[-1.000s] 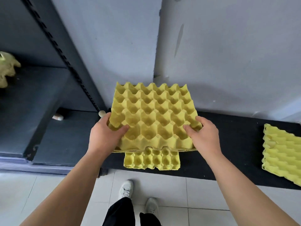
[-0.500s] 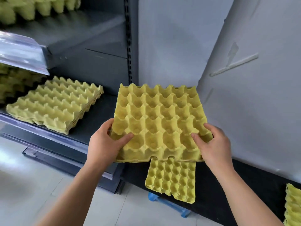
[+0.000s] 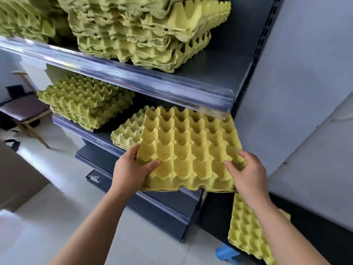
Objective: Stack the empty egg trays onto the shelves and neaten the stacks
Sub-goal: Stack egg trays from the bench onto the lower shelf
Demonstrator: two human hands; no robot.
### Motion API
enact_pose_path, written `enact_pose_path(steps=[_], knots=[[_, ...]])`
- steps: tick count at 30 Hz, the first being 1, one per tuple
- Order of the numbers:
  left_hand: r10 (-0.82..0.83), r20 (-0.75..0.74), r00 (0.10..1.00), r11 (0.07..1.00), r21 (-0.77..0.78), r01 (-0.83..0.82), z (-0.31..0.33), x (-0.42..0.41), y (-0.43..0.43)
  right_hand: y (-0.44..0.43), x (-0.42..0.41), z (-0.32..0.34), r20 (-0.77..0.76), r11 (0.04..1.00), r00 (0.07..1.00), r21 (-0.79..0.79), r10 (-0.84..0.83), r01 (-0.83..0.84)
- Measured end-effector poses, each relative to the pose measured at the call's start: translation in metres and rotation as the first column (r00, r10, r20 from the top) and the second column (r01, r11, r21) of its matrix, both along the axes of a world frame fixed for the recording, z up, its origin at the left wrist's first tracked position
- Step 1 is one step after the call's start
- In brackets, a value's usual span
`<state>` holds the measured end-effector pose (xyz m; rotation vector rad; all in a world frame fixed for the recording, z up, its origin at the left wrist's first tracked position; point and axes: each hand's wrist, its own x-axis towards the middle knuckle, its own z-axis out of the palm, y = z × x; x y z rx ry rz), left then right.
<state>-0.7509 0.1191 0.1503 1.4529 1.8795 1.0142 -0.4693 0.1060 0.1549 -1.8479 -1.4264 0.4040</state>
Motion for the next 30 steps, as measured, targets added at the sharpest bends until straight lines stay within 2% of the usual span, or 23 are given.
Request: enact_pose_path(steps=[4,11,15,23,30], knots=[[-0.015,-0.089,0.996,1.000,-0.026,0.013,-0.003,-0.064,0.025,0.011,-0.063,-0.003,-0.008,1.000,1.000,-0.017,-0.010,0.010],[-0.088,-0.098,0.991,0.994,-0.073,0.081,-0.014,-0.132,0.083,0.049,-0.135,-0.010,0.011,0.997,0.998,-0.058,-0.054,0.055],[-0.085,-0.042,0.996,0.992,-0.100,0.080,-0.017,-0.148,0.117,0.080,-0.158,-0.019,0.002,0.993,0.996,-0.081,-0.084,0.084],[-0.128,-0.100,0.987,0.989,-0.091,0.119,-0.027,-0.167,0.187,0.135,-0.189,-0.046,0.004,0.985,0.990,-0.095,-0.142,0.142],[-0.189,-0.120,0.975,0.971,-0.170,0.167,-0.043,-0.184,0.234,0.160,-0.214,-0.059,0.029,0.967,0.975,-0.124,-0.221,0.222]])
